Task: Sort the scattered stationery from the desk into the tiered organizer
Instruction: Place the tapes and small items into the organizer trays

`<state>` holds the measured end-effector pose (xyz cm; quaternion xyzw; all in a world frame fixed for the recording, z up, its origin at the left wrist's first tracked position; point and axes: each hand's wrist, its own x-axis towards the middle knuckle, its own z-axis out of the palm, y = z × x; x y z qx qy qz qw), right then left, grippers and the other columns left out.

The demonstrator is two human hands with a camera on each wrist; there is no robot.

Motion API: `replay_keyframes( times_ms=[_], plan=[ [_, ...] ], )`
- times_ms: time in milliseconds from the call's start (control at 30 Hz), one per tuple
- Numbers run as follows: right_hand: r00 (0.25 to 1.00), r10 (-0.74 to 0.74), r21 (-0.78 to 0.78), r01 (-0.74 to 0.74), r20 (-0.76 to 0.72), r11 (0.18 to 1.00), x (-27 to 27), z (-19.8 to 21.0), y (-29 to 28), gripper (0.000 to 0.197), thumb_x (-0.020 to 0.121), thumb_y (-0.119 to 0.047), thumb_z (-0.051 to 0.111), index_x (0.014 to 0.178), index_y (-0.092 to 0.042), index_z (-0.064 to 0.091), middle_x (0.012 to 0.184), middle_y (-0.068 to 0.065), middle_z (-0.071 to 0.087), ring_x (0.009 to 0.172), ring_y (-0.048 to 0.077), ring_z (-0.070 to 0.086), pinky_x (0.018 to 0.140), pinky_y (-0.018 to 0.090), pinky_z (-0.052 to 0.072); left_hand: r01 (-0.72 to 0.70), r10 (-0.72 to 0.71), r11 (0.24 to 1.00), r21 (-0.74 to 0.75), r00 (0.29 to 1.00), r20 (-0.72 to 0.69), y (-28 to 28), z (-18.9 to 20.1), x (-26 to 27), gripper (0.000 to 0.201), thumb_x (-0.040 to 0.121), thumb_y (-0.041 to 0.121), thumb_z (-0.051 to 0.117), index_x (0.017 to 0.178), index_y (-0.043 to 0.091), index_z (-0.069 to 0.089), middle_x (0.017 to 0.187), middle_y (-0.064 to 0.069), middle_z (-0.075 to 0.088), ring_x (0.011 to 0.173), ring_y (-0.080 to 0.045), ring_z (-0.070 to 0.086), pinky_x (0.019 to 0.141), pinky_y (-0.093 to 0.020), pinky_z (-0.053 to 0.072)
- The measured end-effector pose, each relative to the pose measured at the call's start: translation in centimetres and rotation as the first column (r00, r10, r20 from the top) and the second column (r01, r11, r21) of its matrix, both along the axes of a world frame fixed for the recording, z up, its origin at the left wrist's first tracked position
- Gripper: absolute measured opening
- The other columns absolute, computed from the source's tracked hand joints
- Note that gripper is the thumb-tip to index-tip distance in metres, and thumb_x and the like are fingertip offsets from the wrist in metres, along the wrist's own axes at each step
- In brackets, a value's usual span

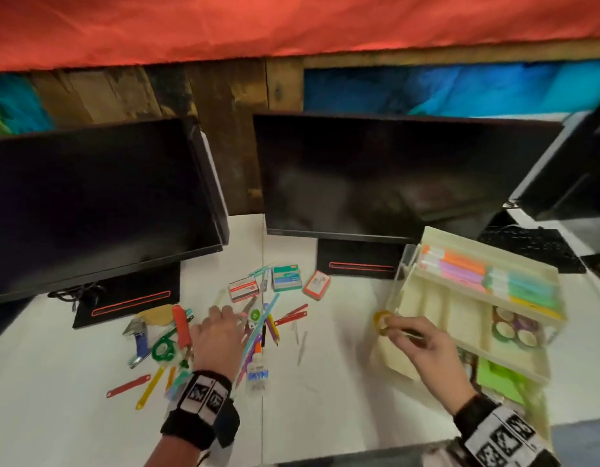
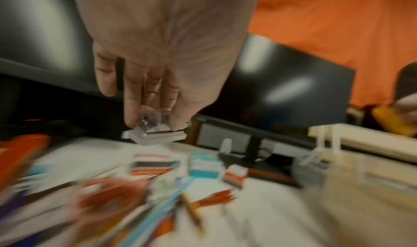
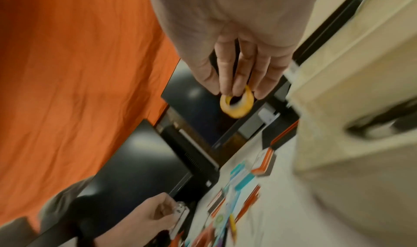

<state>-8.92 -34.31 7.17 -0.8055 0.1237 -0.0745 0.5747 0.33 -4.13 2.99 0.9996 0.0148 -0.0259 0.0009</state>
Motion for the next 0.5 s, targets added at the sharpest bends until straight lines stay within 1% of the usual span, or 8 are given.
replay_keyframes(
  times_ms=[100,133,200,267,300,367,433,500],
  plan=[
    [0.977,-0.208,0.005,0.209,-0.037,0.978,-1.7,-0.2,-5.3,0.020,0.083,-0.003,0.066,0.093,-0.020,0.071,0.101,-0.007,0.068,0.096,0.010,0.064,0.088,0.022,0.050,0.177,-0.172,0.977,-0.120,0.984,0.052,-5.5,1.3,-0.1,0.029,0.095,0.030,0.042,0.122,0.020,0.046,0.119,0.000,0.049,0.101,-0.019,0.057,0.090,-0.035,0.045],
    [0.969,-0.240,-0.035,0.238,-0.056,0.971,-2.2,-0.5,-6.5,0.021,0.084,-0.003,0.065,0.096,-0.019,0.069,0.103,-0.005,0.067,0.098,0.013,0.063,0.091,0.027,0.050,0.220,-0.212,0.962,-0.163,0.975,0.069,-7.7,1.8,-0.5,0.028,0.095,0.031,0.041,0.121,0.020,0.045,0.119,0.000,0.048,0.100,-0.019,0.057,0.089,-0.034,0.045],
    [0.976,-0.211,-0.197,0.196,-0.059,0.961,-2.7,-1.3,-7.9,0.024,0.087,-0.004,0.062,0.104,-0.019,0.068,0.106,0.000,0.062,0.097,0.018,0.061,0.091,0.034,0.049,0.282,-0.268,0.935,-0.215,0.959,0.093,-11.7,2.2,-1.5,0.027,0.096,0.031,0.041,0.121,0.020,0.043,0.119,0.000,0.047,0.100,-0.018,0.055,0.086,-0.032,0.042],
    [0.989,-0.143,-0.367,0.122,-0.030,0.922,-3.2,-2.2,-8.1,0.027,0.086,-0.002,0.059,0.108,-0.017,0.067,0.103,0.001,0.056,0.092,0.016,0.057,0.087,0.031,0.046,0.317,-0.304,0.913,-0.257,0.948,0.089,-14.7,1.9,-2.3,0.027,0.096,0.031,0.042,0.120,0.021,0.043,0.118,0.001,0.046,0.102,-0.017,0.054,0.086,-0.030,0.041],
    [0.992,-0.129,-0.417,0.110,-0.016,0.902,-3.4,-2.6,-8.1,0.029,0.086,-0.001,0.058,0.108,-0.017,0.066,0.100,0.000,0.054,0.091,0.014,0.053,0.086,0.030,0.044,0.326,-0.316,0.903,-0.279,0.945,0.083,-15.5,1.5,-2.6,0.025,0.095,0.030,0.042,0.119,0.021,0.044,0.117,0.001,0.046,0.101,-0.017,0.054,0.086,-0.030,0.041],
    [0.991,-0.133,-0.476,0.127,0.023,0.870,-4.2,-3.5,-8.3,0.029,0.083,0.004,0.057,0.101,-0.017,0.066,0.094,-0.003,0.050,0.091,0.014,0.049,0.082,0.026,0.039,0.336,-0.333,0.892,-0.303,0.941,0.063,-16.2,0.7,-3.0,0.023,0.094,0.030,0.045,0.114,0.020,0.048,0.112,0.000,0.049,0.099,-0.018,0.055,0.083,-0.031,0.042],
    [0.993,-0.110,-0.502,0.113,0.037,0.857,-5.3,-4.5,-8.9,0.027,0.080,0.007,0.056,0.093,-0.015,0.065,0.088,-0.009,0.046,0.085,0.011,0.048,0.075,0.021,0.036,0.320,-0.325,0.891,-0.322,0.945,0.040,-16.2,0.1,-3.1,0.021,0.093,0.030,0.048,0.111,0.019,0.049,0.109,0.000,0.051,0.096,-0.019,0.056,0.081,-0.032,0.044],
    [0.997,-0.078,-0.526,0.055,-0.022,0.849,-6.5,-5.4,-9.9,0.022,0.081,0.005,0.056,0.087,-0.015,0.062,0.086,-0.016,0.043,0.080,0.002,0.046,0.067,0.013,0.034,0.304,-0.312,0.882,-0.359,0.949,0.037,-15.8,-0.4,-3.2,0.019,0.092,0.029,0.052,0.107,0.018,0.052,0.105,-0.001,0.052,0.094,-0.021,0.057,0.080,-0.035,0.046]
  ],
)
